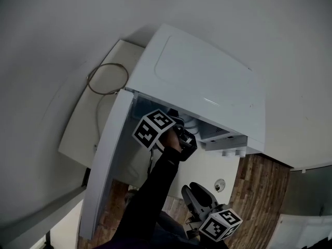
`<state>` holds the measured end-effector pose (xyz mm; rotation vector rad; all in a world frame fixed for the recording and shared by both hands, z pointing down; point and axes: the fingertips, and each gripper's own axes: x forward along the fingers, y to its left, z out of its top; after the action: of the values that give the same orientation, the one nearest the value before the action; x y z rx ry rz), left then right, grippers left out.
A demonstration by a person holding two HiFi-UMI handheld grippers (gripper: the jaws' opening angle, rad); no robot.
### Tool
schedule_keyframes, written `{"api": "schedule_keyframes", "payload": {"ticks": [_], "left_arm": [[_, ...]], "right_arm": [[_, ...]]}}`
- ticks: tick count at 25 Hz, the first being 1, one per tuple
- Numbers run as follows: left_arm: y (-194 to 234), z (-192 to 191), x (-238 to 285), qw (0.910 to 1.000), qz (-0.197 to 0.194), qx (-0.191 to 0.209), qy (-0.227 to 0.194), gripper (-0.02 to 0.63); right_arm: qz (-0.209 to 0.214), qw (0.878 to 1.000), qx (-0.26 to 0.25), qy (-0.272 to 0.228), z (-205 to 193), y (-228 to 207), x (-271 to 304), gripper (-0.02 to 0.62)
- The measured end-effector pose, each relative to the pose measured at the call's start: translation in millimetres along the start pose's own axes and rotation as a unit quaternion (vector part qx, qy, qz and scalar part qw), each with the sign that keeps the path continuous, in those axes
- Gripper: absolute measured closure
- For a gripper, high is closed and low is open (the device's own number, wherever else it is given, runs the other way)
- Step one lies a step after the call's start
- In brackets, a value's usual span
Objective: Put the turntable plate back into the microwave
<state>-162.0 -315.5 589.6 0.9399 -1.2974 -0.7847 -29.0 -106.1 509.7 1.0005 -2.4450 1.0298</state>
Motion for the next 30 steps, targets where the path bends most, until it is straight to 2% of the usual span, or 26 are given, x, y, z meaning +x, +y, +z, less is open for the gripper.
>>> {"api": "schedule_keyframes", "payload": {"ticks": [6,10,15,19,21,25,30], "left_arm": [[-3,1,0,0.9979,0.041,0.050,-0.010,0.549],[6,0,3,0.9927,0.084,0.082,-0.028,0.498],[5,3,5,0.9863,0.076,0.138,-0.048,0.488],[4,3,7,0.9855,0.070,0.152,-0.027,0.486],[6,3,7,0.9794,0.084,0.183,-0.010,0.466],[9,-2,6,0.9617,0.105,0.252,0.025,0.443],[5,0,4,0.9359,0.108,0.335,0.010,0.391]], "right_arm": [[0.003,1.000,-0.001,0.004,-2,2,4,0.442],[0.003,1.000,-0.002,0.006,-1,0,2,0.442],[-0.005,1.000,0.002,0.001,4,-7,-2,0.442],[-0.002,1.000,0.013,0.004,2,-9,-1,0.442],[0.001,1.000,0.013,0.007,1,-9,-1,0.442],[0.007,1.000,0.013,0.008,-1,-10,0,0.442],[0.010,1.000,0.018,0.002,1,-10,-3,0.442]]}}
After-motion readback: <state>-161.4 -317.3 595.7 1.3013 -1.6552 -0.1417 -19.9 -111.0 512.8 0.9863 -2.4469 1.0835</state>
